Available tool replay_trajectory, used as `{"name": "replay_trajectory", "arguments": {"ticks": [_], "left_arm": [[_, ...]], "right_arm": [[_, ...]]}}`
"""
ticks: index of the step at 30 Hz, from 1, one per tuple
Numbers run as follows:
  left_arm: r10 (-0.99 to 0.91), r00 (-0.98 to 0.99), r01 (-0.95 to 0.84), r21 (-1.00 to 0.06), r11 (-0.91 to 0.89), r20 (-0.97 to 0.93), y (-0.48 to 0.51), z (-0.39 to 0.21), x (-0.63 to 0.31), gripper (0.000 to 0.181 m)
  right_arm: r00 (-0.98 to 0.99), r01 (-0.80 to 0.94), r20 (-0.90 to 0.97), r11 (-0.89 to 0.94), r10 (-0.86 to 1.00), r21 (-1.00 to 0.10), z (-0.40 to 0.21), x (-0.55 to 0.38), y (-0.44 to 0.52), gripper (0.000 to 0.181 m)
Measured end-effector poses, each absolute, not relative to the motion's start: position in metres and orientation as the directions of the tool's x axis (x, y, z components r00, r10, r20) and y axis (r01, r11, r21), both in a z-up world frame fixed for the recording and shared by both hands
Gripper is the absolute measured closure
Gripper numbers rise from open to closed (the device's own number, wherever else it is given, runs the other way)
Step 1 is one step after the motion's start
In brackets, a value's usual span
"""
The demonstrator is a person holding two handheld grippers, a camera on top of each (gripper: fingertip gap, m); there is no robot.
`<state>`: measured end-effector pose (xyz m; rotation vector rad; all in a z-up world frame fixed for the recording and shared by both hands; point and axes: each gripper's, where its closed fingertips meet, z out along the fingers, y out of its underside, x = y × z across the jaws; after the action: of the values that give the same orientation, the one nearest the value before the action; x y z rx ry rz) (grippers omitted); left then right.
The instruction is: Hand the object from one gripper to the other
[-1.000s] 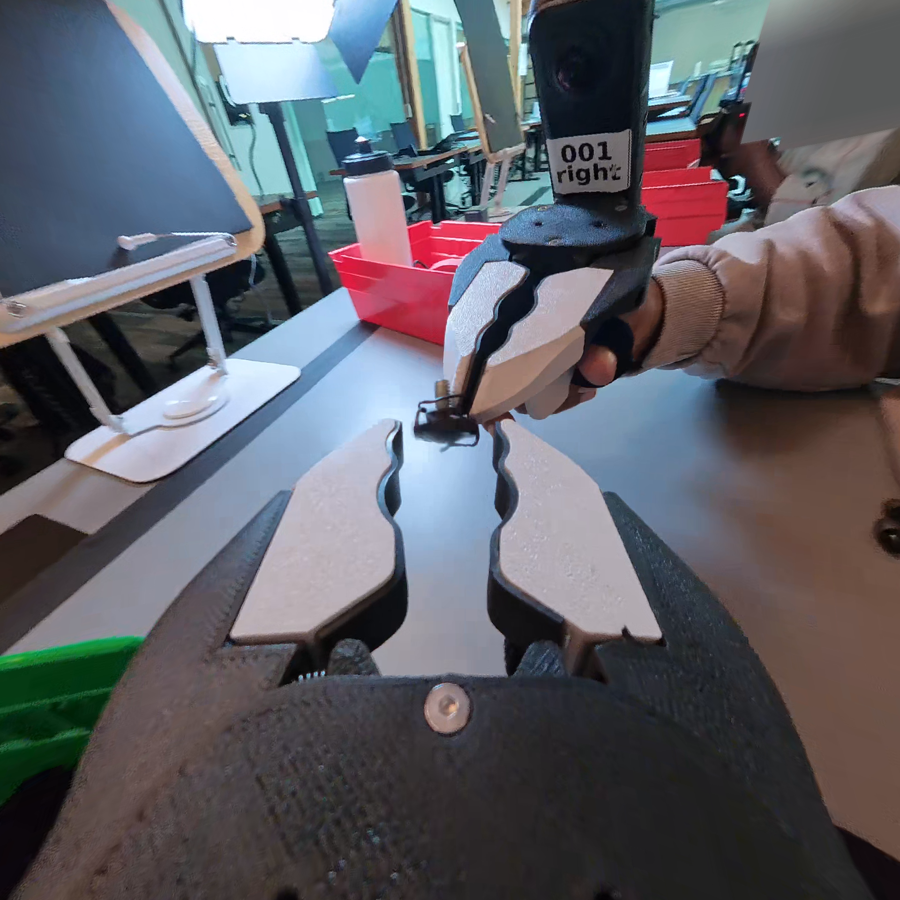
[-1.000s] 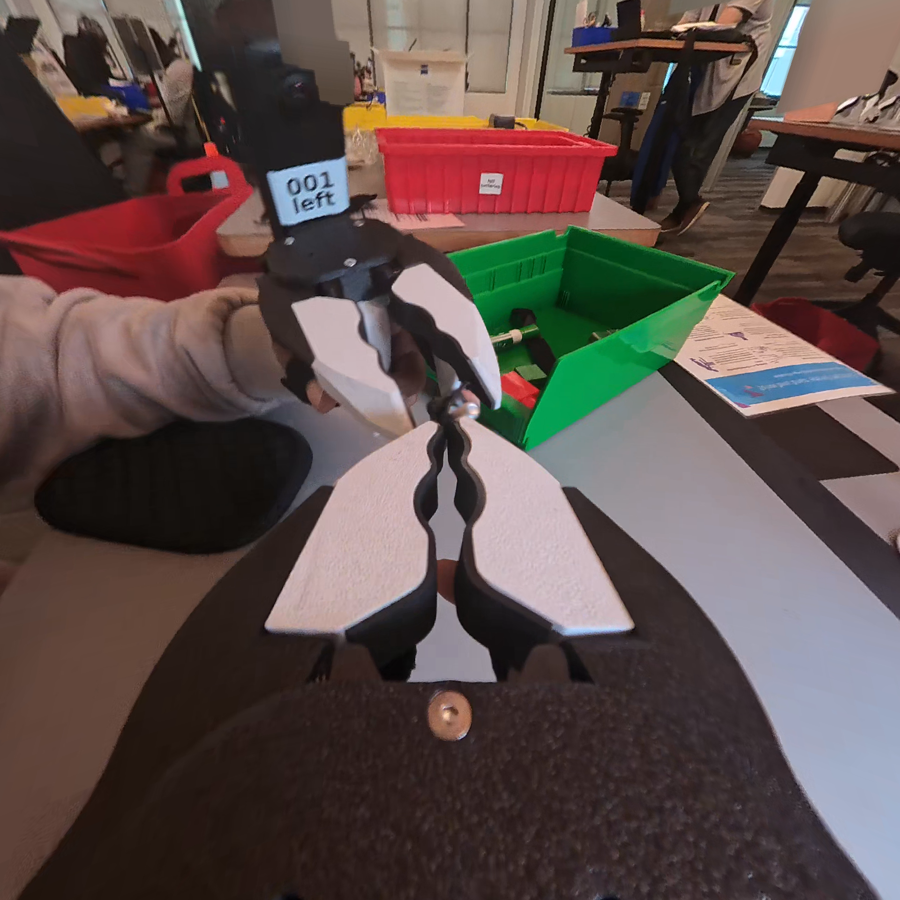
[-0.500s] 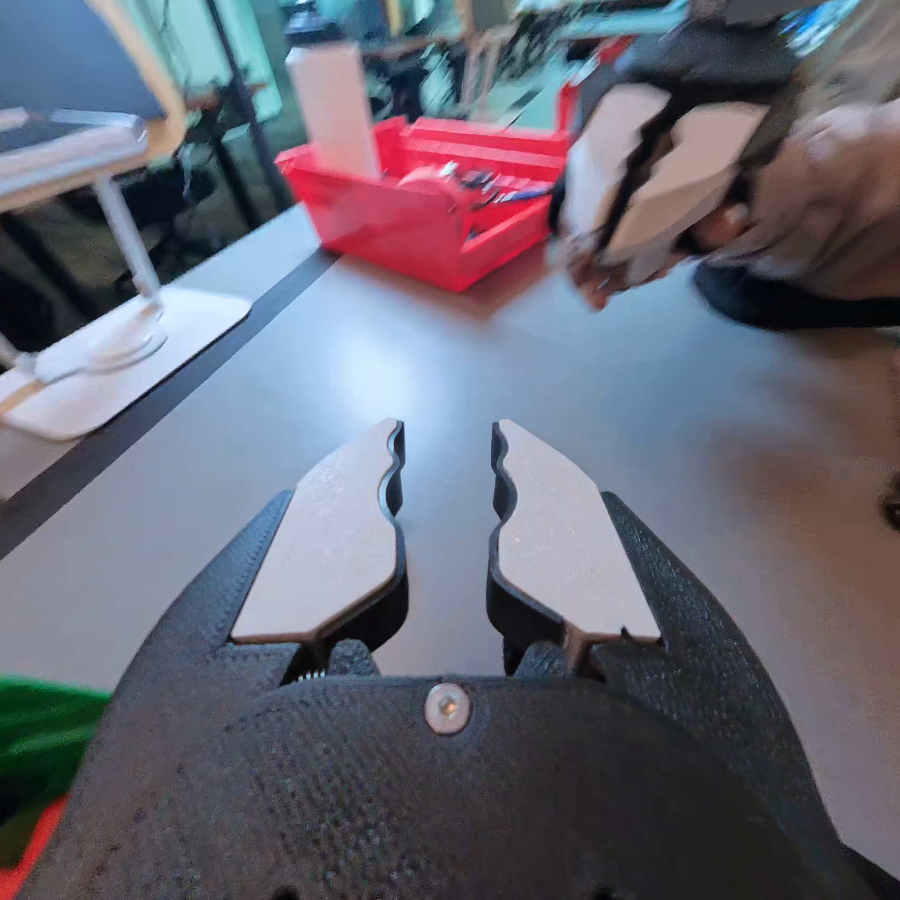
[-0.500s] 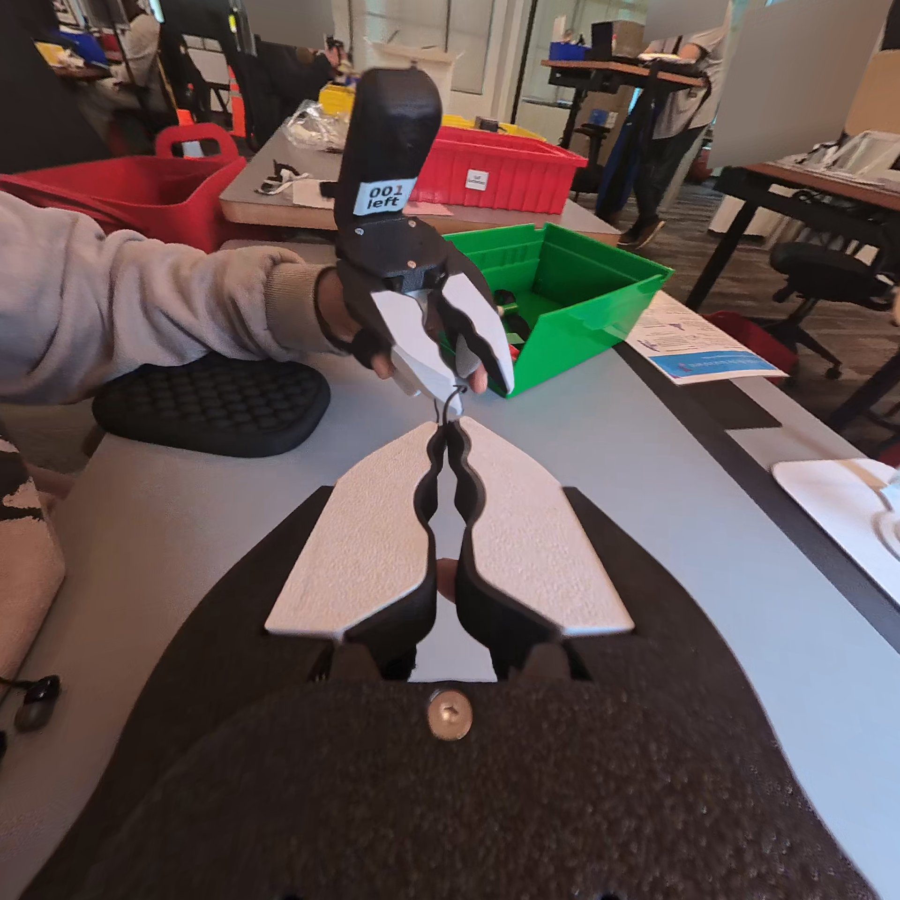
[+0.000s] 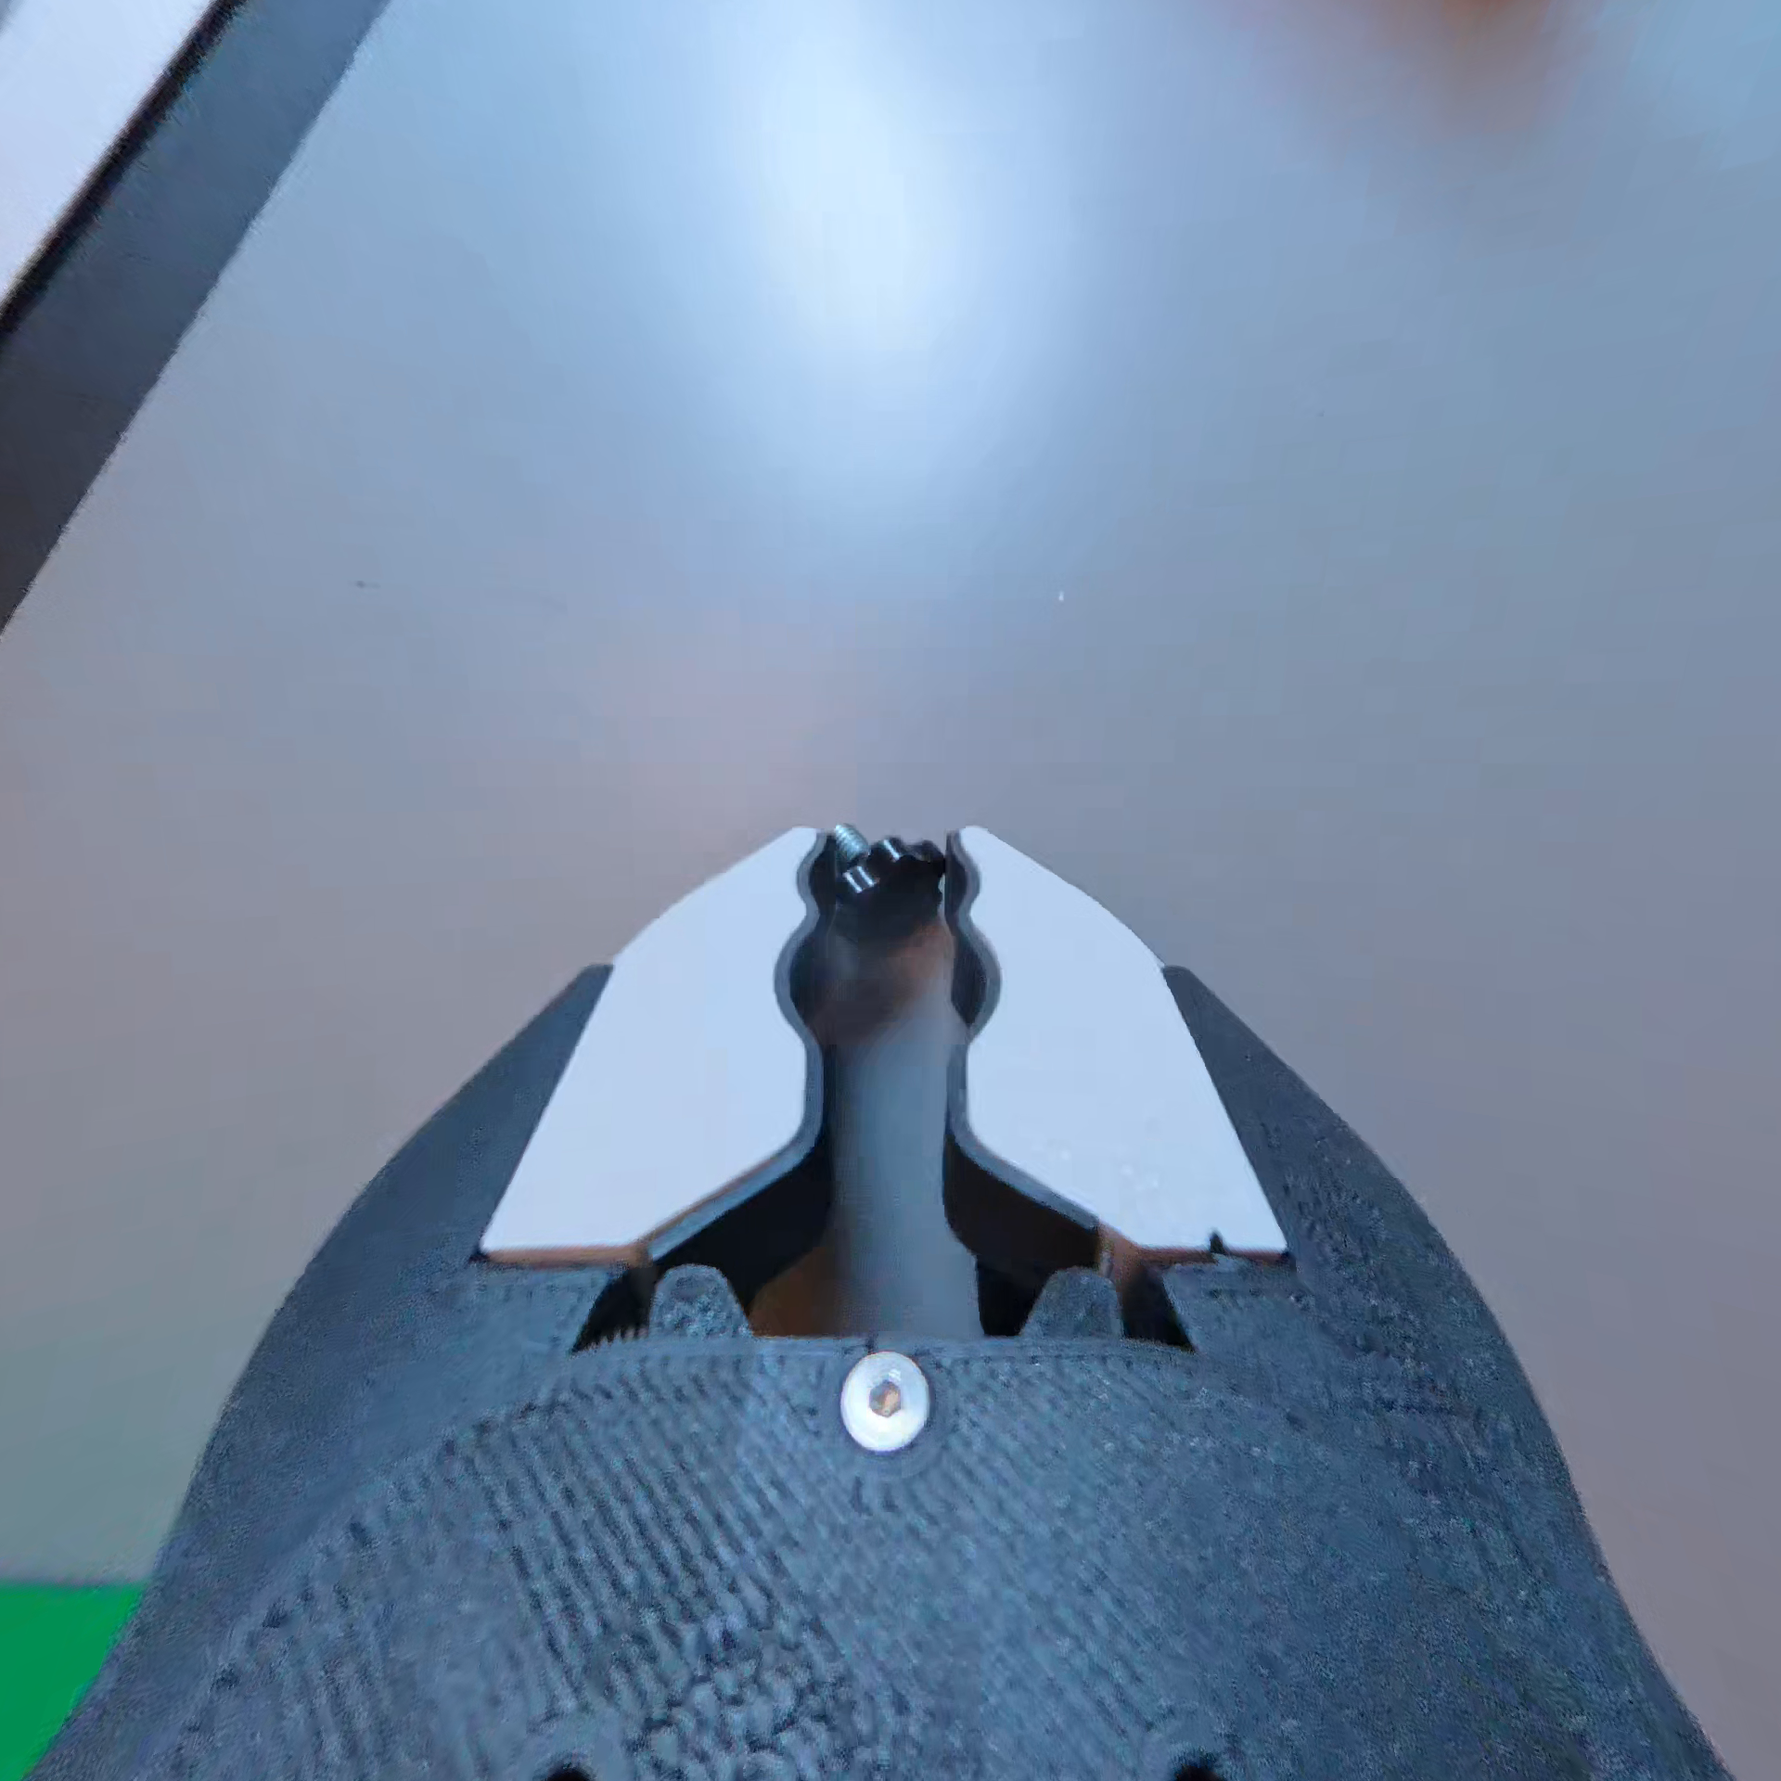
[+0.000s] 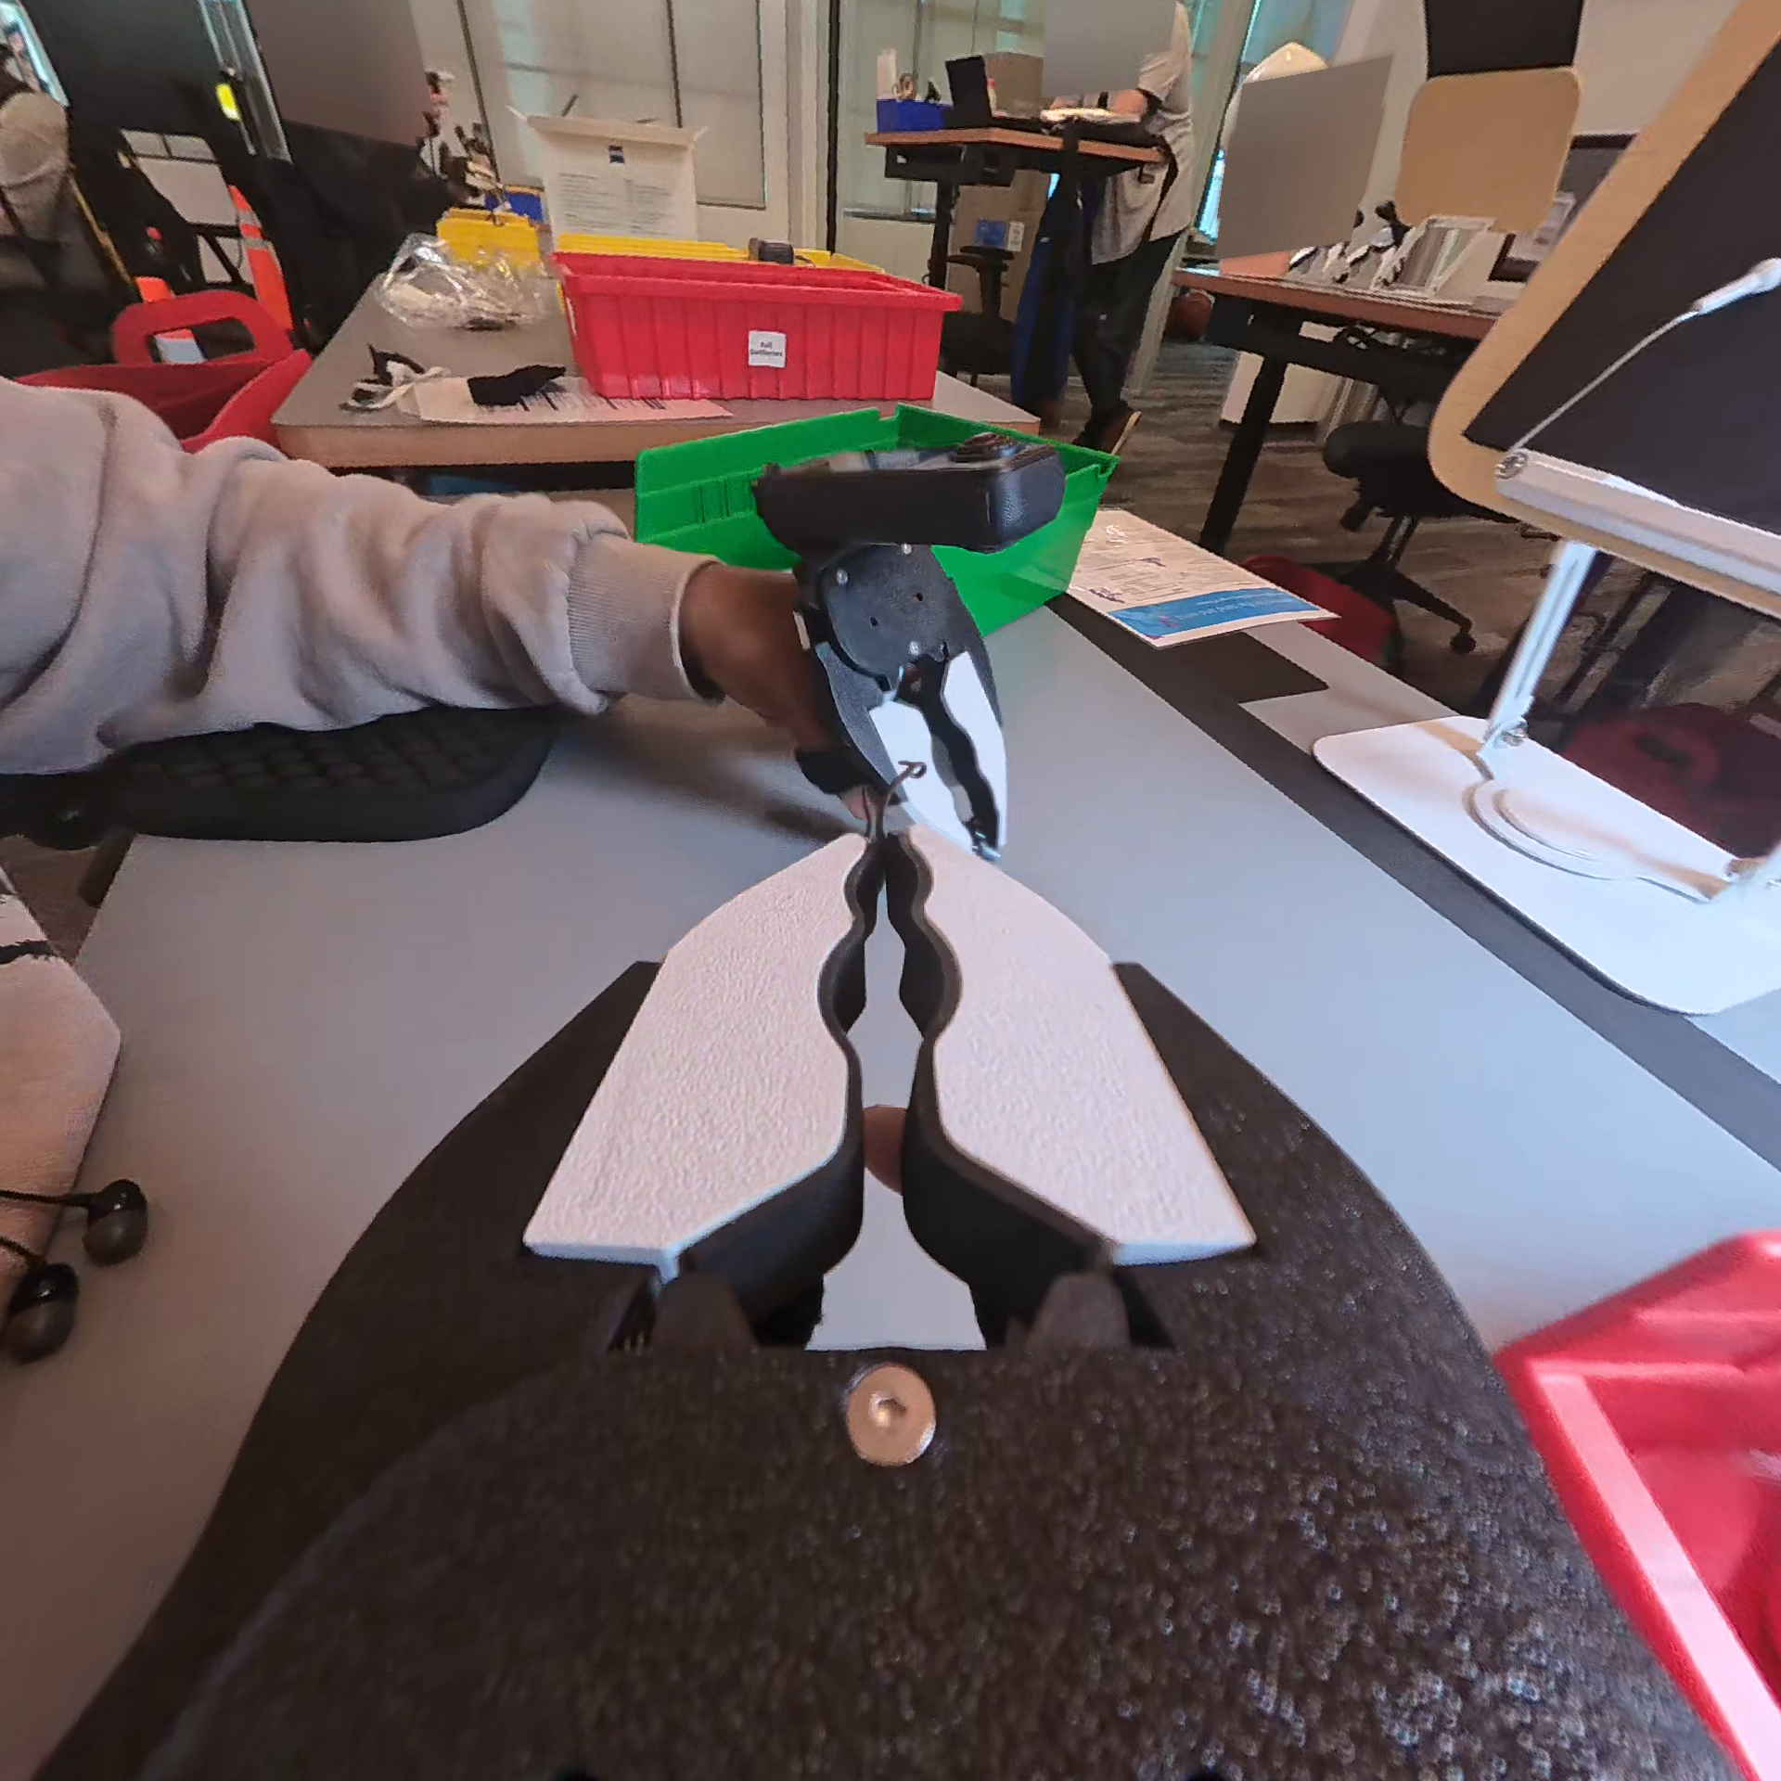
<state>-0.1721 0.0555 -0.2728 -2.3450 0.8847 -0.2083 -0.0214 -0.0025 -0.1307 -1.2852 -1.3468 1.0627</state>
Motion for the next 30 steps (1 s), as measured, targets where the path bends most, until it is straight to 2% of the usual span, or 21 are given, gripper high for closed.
{"name": "replay_trajectory", "arguments": {"ticks": [1, 5, 8, 12, 17, 20, 25, 28, 30], "left_arm": [[-0.651, 0.755, -0.567, -0.571, -0.594, -0.073, 0.052, -0.269, -0.173, 0.16], [-0.609, 0.768, -0.564, -0.658, -0.498, -0.198, 0.045, -0.211, -0.189, 0.159], [-0.469, 0.844, -0.496, -0.707, -0.503, -0.258, 0.038, -0.167, -0.236, 0.159], [-0.252, 0.946, -0.323, -0.67, -0.669, -0.204, 0.022, -0.166, -0.321, 0.147], [-0.142, 0.97, -0.243, -0.743, -0.624, -0.198, 0.016, -0.16, -0.35, 0.132], [-0.233, 0.95, -0.298, -0.818, -0.493, -0.206, 0.019, -0.14, -0.316, 0.128], [-0.652, 0.756, -0.294, -0.916, -0.274, -0.048, -0.003, -0.118, -0.174, 0.137], [-0.798, 0.601, -0.342, -0.919, -0.196, -0.053, -0.024, -0.127, -0.107, 0.144], [-0.839, 0.544, -0.368, -0.905, -0.212, -0.025, -0.033, -0.141, -0.079, 0.145]], "right_arm": [[0.021, 0.159, 0.067, 0.063, 0.998, -0.985, -0.13, -0.017, -0.001, 0.18], [0.06, 0.134, 0.061, 0.053, 0.996, -0.99, -0.127, 0.003, 0.008, 0.18], [0.089, 0.11, 0.047, 0.037, 0.995, -0.993, -0.125, 0.012, 0.018, 0.18], [0.097, 0.081, 0.016, 0.008, 0.995, -0.997, -0.123, 0.014, 0.022, 0.18], [0.088, 0.101, 0.025, 0.016, 0.996, -0.995, -0.127, 0.009, 0.018, 0.18], [0.076, 0.116, 0.029, 0.02, 0.997, -0.993, -0.129, 0.001, 0.016, 0.18], [0.006, 0.196, 0.112, 0.109, 0.994, -0.974, -0.138, -0.021, -0.002, 0.18], [-0.035, 0.255, 0.26, 0.26, 0.965, -0.931, -0.148, -0.037, -0.016, 0.18], [-0.026, 0.27, 0.427, 0.417, 0.904, -0.868, -0.152, -0.046, -0.023, 0.18]]}}
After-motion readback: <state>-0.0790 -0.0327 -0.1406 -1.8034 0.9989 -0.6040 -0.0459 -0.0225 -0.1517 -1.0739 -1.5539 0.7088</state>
